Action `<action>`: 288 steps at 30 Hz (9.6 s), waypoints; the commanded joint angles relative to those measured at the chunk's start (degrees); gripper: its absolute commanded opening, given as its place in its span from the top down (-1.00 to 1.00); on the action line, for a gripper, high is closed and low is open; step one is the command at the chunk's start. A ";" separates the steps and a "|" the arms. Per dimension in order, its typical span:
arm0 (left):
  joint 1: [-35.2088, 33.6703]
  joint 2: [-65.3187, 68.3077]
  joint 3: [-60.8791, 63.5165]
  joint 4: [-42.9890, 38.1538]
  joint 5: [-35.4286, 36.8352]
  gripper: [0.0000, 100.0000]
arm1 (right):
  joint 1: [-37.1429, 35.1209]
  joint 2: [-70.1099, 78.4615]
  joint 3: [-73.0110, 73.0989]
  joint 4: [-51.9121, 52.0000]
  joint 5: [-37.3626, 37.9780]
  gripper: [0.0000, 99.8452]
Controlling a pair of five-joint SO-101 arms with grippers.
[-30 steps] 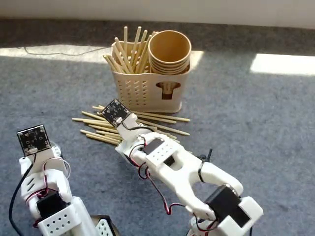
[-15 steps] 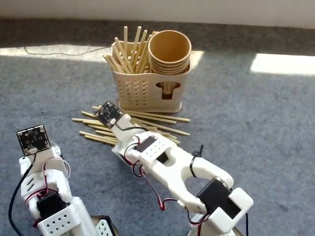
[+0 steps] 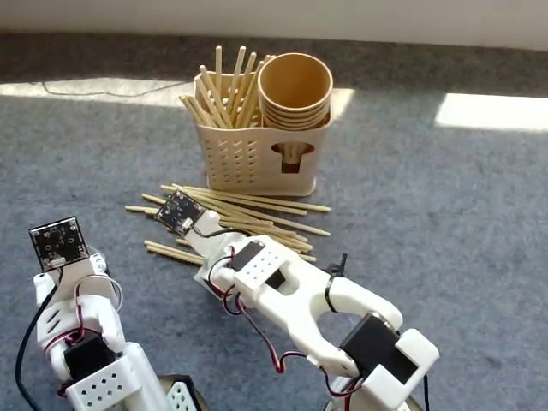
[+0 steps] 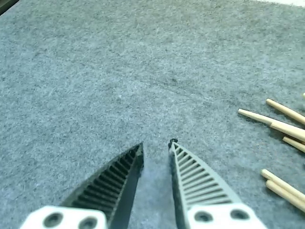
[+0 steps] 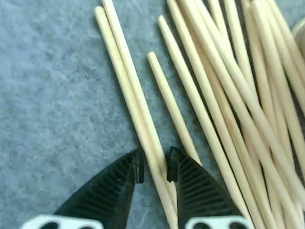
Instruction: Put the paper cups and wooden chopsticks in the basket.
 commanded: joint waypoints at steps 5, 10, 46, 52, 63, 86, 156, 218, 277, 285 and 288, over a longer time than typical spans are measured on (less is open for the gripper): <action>1.01 -0.22 1.10 -1.05 -0.44 0.81 | -0.40 0.04 -2.51 2.86 0.70 0.83; 1.01 -0.22 1.10 -1.05 -0.44 0.81 | -0.13 0.13 -1.80 3.03 5.63 0.85; 1.01 -0.13 1.10 -1.05 -0.44 0.81 | 5.49 -5.14 -0.13 10.68 5.63 0.97; 1.01 -0.13 1.10 -1.05 -0.44 0.81 | 5.49 -4.70 -0.31 14.90 5.63 0.87; 1.01 -0.13 1.10 -1.05 -0.44 0.81 | 5.49 -4.62 -4.26 19.03 5.45 0.98; 1.01 -0.13 1.10 -1.05 -0.44 0.81 | 4.53 -4.09 -6.02 21.67 5.45 0.87; 1.01 -0.04 1.10 -1.05 -0.53 0.81 | 20.97 -33.36 -4.62 -47.34 -9.05 0.99; 1.01 -0.13 1.10 -1.05 -0.53 0.81 | 2.59 -24.48 1.27 2.42 -0.26 0.97; 1.01 -0.04 1.10 -1.05 -0.53 0.81 | 7.25 -28.00 -10.68 25.27 -11.34 0.99; 1.01 -0.04 1.10 -1.05 -0.53 0.81 | 10.42 -42.07 -11.03 24.84 -14.33 0.99; 1.19 -0.04 1.10 -1.05 -0.53 0.81 | 10.68 -46.99 -10.77 20.44 -14.33 0.99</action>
